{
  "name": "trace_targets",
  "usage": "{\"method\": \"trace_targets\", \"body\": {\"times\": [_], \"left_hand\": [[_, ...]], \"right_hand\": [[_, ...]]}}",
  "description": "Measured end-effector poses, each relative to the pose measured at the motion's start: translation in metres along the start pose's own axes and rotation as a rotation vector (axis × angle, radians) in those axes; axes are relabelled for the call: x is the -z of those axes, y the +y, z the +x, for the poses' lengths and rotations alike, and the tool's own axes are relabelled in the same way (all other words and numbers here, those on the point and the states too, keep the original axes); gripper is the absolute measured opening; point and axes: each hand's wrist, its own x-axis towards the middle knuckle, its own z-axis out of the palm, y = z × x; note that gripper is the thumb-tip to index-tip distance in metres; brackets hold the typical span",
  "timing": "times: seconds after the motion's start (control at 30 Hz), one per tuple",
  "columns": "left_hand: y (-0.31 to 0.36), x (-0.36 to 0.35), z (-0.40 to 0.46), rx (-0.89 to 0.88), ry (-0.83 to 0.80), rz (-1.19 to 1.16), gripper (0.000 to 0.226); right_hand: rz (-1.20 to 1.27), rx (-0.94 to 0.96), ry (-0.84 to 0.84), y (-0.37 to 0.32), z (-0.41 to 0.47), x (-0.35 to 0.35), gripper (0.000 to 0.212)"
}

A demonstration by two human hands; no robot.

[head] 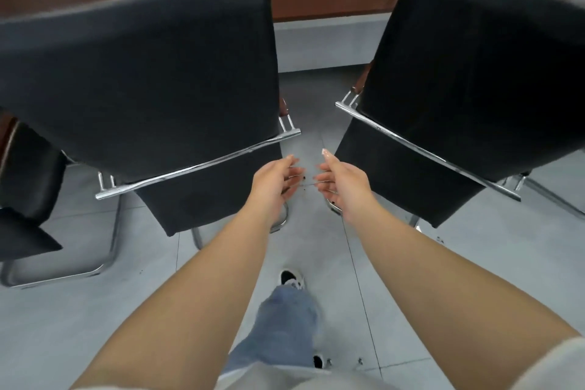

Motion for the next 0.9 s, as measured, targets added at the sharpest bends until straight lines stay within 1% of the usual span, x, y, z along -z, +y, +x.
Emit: {"method": "trace_targets", "body": {"times": [0.13, 0.3, 0.47, 0.67, 0.73, 0.8, 0.9], "left_hand": [[0.004, -0.029, 0.053, 0.049, 0.042, -0.026, 0.013], [0.019, -0.062, 0.125, 0.120, 0.071, -0.118, 0.015], [0.041, -0.080, 0.182, 0.137, 0.119, -0.171, 0.018], [0.025, -0.080, 0.233, 0.245, 0.242, -0.180, 0.026], [0.015, -0.080, 0.256, 0.288, 0.300, -0.203, 0.033], [0.004, -0.079, 0.274, 0.349, 0.367, -0.245, 0.047], [-0.009, -0.079, 0.300, 0.361, 0.412, -0.322, 0.062]], "right_hand": [[-0.028, -0.032, -0.010, -0.017, 0.061, 0.008, 0.028], [-0.149, -0.060, -0.050, -0.049, 0.137, 0.013, 0.027], [-0.236, -0.100, -0.095, -0.082, 0.203, 0.006, 0.027], [-0.316, -0.189, -0.193, -0.072, 0.272, -0.018, 0.029], [-0.352, -0.204, -0.222, -0.062, 0.301, -0.031, 0.033], [-0.427, -0.248, -0.259, -0.046, 0.324, -0.042, 0.031], [-0.505, -0.295, -0.311, -0.027, 0.351, -0.056, 0.035]]}}
